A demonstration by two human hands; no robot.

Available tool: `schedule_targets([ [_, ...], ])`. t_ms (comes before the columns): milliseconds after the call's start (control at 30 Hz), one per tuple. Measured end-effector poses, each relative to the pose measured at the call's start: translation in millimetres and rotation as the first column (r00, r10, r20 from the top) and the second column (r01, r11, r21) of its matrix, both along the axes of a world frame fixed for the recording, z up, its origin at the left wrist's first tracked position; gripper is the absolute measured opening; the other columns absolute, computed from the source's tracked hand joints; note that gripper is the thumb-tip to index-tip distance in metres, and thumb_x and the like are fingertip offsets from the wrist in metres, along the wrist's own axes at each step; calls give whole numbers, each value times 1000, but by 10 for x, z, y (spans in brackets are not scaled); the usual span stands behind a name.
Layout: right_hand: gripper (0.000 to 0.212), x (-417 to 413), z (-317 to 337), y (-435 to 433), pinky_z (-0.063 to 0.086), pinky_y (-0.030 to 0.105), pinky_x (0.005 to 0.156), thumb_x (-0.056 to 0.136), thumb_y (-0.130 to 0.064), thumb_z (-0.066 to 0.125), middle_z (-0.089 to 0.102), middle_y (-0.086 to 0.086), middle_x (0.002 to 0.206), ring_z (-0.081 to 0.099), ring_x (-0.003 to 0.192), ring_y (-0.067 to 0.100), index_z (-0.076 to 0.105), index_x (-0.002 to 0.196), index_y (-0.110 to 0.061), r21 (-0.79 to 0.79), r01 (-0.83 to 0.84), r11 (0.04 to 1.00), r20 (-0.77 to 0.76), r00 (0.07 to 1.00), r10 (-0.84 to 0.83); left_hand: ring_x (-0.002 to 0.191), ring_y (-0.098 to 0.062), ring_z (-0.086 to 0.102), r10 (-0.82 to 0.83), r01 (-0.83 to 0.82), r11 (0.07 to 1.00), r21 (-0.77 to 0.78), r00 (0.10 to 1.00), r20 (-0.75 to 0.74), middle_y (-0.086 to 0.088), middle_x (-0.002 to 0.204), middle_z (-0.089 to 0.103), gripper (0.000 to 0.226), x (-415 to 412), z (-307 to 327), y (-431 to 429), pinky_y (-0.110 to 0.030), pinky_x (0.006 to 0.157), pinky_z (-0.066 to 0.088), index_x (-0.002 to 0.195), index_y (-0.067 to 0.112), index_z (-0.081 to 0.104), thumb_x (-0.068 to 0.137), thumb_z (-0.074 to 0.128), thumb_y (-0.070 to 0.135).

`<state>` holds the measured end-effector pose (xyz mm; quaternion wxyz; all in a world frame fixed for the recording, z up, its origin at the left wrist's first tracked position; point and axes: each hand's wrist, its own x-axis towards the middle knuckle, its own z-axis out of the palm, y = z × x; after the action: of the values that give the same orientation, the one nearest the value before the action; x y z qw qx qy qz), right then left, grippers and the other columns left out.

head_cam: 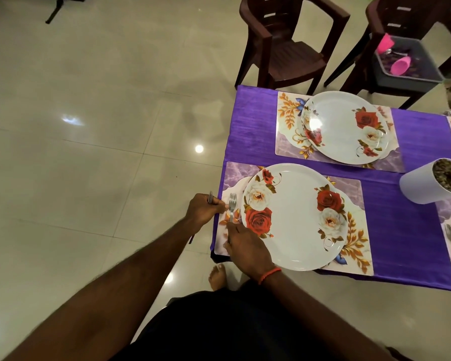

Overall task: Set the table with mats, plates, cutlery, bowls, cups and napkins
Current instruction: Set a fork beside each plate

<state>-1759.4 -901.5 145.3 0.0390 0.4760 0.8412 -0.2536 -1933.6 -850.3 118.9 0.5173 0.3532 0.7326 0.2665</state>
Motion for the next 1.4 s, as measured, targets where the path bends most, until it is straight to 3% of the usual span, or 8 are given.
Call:
schedule_targets([
  [233, 48, 53, 190, 39, 50, 37, 102, 103, -41, 49, 53, 3, 147, 55, 129, 22, 45, 146, -22, 62, 8, 998, -83, 997, -3, 62, -5, 63, 177, -175, 983, 46, 983, -44, 2, 80, 72, 39, 79, 256, 16, -20, 59, 43, 92, 8, 74, 98, 61, 44],
  [433, 50, 79, 354, 139, 52, 32, 94, 101, -44, 53, 58, 3, 137, 59, 120, 20, 47, 144, -21, 50, 24, 998, -168, 986, -15, 53, -16, 43, 328, -353, 936, -12, 855, 402, -13, 74, 70, 44, -22, 543, -124, -23, 49, 30, 82, 2, 65, 104, 33, 23],
  [567, 50, -41, 439, 231, 56, 31, 87, 97, -48, 56, 64, 0, 128, 64, 110, 18, 53, 139, -21, -77, 124, 989, -260, 955, -140, 62, -25, 57, 357, -425, 905, -10, 749, 557, -22, 84, 70, 51, 3, 753, -267, -28, 56, 44, 74, 4, 63, 104, 27, 25],
  [767, 39, -392, 466, 161, 48, 23, 83, 97, -37, 62, 73, 3, 113, 68, 94, 13, 65, 129, -15, -363, 39, 931, -389, 901, -190, 110, -31, 70, 361, -475, 868, 147, 805, 471, -19, 109, 75, 53, -154, 880, -586, -46, 99, 44, 78, 5, 62, 104, 20, 24],
  [867, 28, -624, 483, 60, 51, 22, 71, 98, -25, 61, 73, -3, 91, 66, 74, 7, 66, 125, -19, -437, -14, 899, -438, 877, -199, 113, -32, 69, 395, -519, 842, 145, 778, 489, -19, 111, 75, 53, -321, 898, -761, -46, 95, 44, 77, 7, 64, 102, 21, 26],
  [1000, 23, -916, 516, -2, 54, 26, 73, 96, -22, 65, 70, -6, 86, 65, 74, 7, 69, 118, -19, -490, -45, 871, -433, 879, -199, 119, -34, 65, 393, -518, 849, 105, 752, 529, -20, 114, 74, 52, -625, 844, -842, -47, 94, 45, 79, 7, 66, 100, 23, 28],
  [1233, 7, -1619, 476, 98, 56, 34, 77, 92, -19, 70, 69, -5, 81, 66, 77, 13, 72, 98, -18, -470, 33, 882, -404, 880, -249, 103, -28, 71, 366, -428, 890, 157, 876, 313, -7, 102, 78, 36, -1352, 812, -728, -44, 90, 51, 89, 10, 72, 104, 46, 31],
  [1400, 7, -2202, 408, 108, 54, 25, 74, 94, -21, 68, 71, -9, 85, 65, 80, 6, 73, 97, -21, -508, 110, 854, -394, 852, -345, 81, -9, 71, 329, -370, 913, 173, 917, 226, -7, 97, 77, 35, -2130, 859, -741, -34, 77, 46, 98, -3, 71, 99, 63, 32],
])
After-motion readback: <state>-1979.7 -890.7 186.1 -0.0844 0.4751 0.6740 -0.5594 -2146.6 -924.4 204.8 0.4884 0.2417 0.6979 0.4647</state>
